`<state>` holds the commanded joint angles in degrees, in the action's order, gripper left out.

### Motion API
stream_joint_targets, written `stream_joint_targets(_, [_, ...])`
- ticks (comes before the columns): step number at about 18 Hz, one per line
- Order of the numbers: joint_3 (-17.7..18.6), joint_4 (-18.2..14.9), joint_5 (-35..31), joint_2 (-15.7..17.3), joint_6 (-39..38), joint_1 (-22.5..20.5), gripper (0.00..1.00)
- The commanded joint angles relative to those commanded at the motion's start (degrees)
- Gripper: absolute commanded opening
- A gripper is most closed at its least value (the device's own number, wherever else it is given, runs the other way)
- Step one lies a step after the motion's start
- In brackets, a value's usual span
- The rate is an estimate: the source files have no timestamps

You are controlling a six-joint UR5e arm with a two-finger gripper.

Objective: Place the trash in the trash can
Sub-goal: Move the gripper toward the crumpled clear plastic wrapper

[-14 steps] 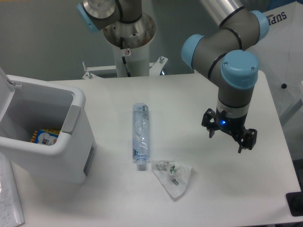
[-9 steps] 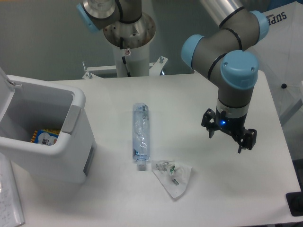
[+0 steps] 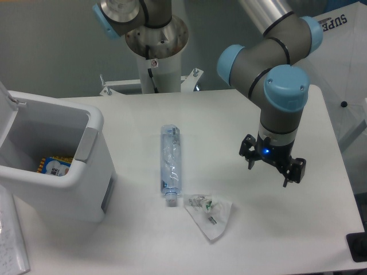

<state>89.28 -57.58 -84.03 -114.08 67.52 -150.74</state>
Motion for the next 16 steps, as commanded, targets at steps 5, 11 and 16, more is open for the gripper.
stream_joint_targets(5, [4.32,7.13,-0.17,-1.57,-8.28,3.52,1.0])
stream_joint_targets(11, [3.71,8.63,-0.26,-5.62,-7.76,5.54,1.0])
stream_joint_targets(16, [3.71,8.8,-0.26,-5.89,-7.67,5.54,1.0])
